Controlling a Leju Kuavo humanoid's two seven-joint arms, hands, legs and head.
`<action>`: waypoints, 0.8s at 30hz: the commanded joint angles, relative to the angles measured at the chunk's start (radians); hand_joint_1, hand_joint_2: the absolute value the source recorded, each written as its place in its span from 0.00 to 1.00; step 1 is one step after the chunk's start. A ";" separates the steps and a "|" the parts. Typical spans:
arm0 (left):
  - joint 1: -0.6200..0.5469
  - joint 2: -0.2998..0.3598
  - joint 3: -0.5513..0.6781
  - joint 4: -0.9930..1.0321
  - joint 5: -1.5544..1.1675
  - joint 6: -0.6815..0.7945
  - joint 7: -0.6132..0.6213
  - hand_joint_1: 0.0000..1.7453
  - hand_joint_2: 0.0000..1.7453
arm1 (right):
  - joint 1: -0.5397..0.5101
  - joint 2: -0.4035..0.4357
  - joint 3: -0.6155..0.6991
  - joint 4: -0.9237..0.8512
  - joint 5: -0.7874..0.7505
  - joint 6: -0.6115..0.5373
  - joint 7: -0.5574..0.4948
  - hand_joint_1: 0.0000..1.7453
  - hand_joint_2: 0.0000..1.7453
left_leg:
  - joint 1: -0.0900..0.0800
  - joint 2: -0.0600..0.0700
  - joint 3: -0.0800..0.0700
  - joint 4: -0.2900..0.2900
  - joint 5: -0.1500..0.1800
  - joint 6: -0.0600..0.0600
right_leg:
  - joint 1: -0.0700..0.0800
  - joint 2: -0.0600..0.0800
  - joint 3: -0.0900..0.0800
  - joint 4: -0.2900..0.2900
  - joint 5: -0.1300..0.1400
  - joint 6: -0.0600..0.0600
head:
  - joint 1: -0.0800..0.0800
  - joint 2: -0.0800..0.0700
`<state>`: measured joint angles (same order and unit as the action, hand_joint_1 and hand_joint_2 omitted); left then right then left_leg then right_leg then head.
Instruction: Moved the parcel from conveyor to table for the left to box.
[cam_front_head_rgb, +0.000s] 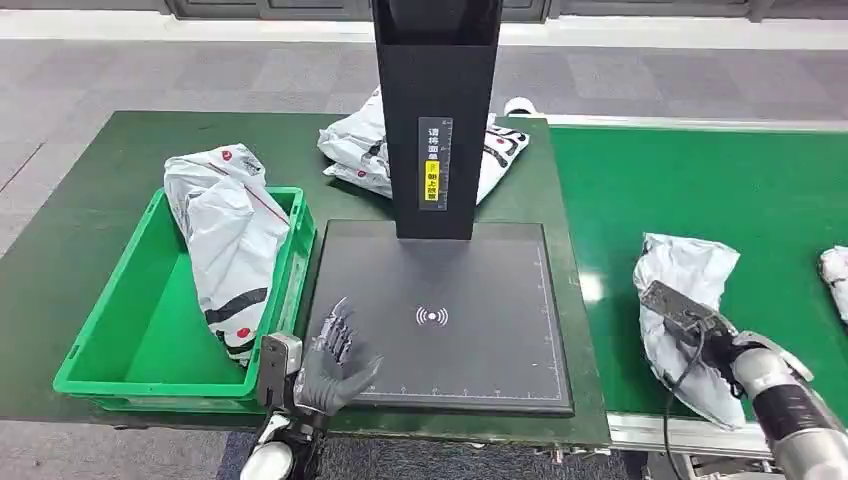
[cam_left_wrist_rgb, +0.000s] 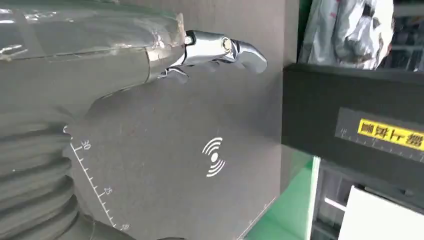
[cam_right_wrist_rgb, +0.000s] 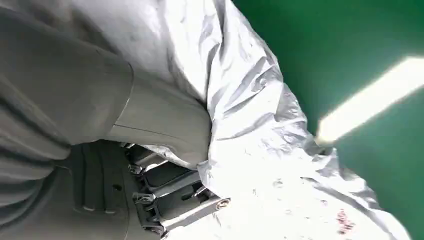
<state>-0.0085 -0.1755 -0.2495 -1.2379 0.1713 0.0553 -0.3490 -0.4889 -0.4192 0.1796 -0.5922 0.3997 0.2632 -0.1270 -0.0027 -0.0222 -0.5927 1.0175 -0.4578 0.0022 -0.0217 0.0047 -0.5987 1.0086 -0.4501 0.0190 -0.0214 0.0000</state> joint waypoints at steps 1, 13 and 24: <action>-0.007 -0.017 0.049 -0.004 -0.039 0.002 0.015 0.00 1.00 | 0.036 0.142 -0.258 -0.256 -0.072 0.025 0.000 1.00 1.00 | 0.001 0.007 0.003 -0.002 -0.001 -0.001 | 0.002 0.005 0.002 -0.003 0.001 -0.002 | 0.000 0.000; -0.014 -0.022 0.045 0.003 -0.091 0.022 0.006 0.00 1.00 | 0.124 0.203 -0.223 -0.512 -0.111 0.036 0.047 1.00 1.00 | 0.001 0.005 0.001 -0.001 -0.001 -0.002 | 0.002 0.003 0.000 -0.002 0.001 -0.002 | 0.000 0.000; -0.036 -0.012 -0.013 0.030 -0.117 0.000 -0.003 0.00 1.00 | 0.028 0.262 0.166 -0.518 -0.063 0.003 0.032 1.00 1.00 | 0.001 0.007 0.002 -0.001 -0.001 -0.001 | 0.001 0.006 0.000 -0.002 0.001 -0.002 | 0.000 0.000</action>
<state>-0.0033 -0.1980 -0.2438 -1.2676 0.0641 0.0725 -0.3506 -0.3248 -0.2388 0.0405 -1.1738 0.3422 0.2670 -0.0938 -0.0027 -0.0218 -0.5939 1.0175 -0.4581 0.0020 -0.0217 0.0049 -0.6001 1.0087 -0.4503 0.0189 -0.0210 -0.0004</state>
